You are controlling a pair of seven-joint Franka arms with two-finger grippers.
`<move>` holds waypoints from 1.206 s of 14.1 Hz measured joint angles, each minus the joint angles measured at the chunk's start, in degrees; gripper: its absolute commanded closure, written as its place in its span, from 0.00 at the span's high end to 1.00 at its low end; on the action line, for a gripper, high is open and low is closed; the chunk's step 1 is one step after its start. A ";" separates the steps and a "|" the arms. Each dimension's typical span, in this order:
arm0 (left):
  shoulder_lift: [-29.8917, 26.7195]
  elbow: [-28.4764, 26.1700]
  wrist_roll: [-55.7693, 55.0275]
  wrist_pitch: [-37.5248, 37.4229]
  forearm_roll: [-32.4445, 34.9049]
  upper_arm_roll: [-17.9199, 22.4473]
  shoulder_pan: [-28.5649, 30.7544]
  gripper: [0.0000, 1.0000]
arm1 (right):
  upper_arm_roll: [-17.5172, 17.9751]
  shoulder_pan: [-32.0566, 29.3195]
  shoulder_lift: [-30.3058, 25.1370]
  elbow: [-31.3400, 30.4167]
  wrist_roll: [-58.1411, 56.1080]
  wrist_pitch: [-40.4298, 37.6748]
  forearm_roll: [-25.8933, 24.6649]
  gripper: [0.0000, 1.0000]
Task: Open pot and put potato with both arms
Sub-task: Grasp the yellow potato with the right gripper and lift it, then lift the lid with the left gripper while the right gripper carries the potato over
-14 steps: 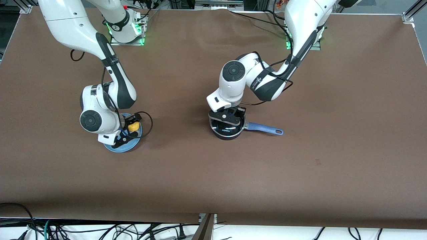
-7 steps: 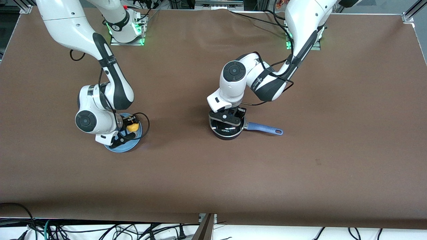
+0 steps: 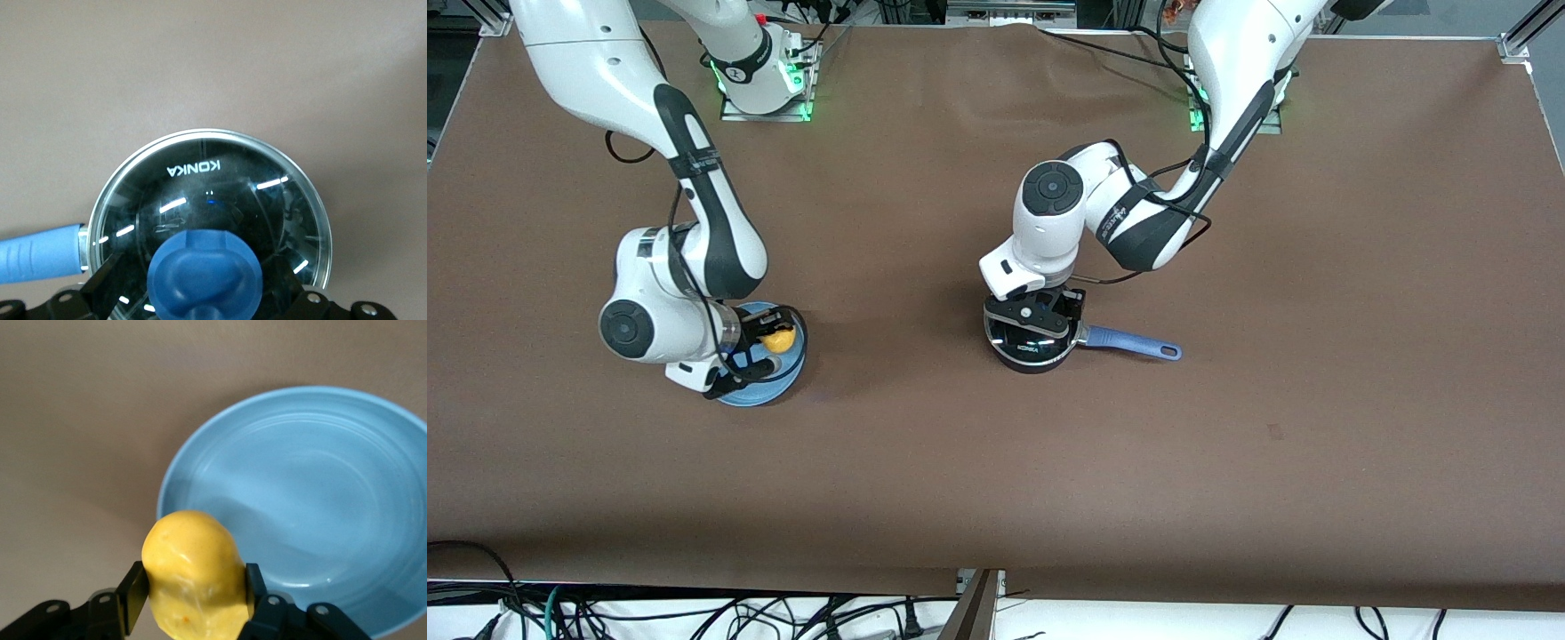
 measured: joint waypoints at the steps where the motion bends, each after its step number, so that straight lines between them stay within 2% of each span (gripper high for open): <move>1: 0.01 0.00 0.00 0.30 0.27 0.00 0.00 0.92 | -0.02 -0.13 -0.13 1.76 0.52 -2.15 1.32 0.41; 3: 0.08 -0.04 0.00 0.52 0.55 0.01 0.00 0.87 | 0.10 -0.09 -0.42 5.12 4.61 -5.70 3.07 0.41; 5: 0.18 -0.06 0.01 0.66 0.82 0.02 0.00 0.72 | 0.71 0.13 -0.67 7.83 9.92 -8.31 5.03 0.41; 7: 0.21 -0.06 0.01 0.90 2.12 -0.03 -0.02 0.65 | 1.93 0.37 -0.69 9.38 14.02 -9.16 7.90 0.41; 9: 0.20 -0.05 0.31 1.05 2.38 -0.08 -0.06 0.65 | 2.45 1.11 -0.69 10.20 16.95 -9.19 9.32 0.41; 17: -1.06 0.05 1.78 0.64 2.38 -0.03 2.43 0.64 | 3.11 2.09 -0.69 10.90 22.13 -9.22 9.89 0.41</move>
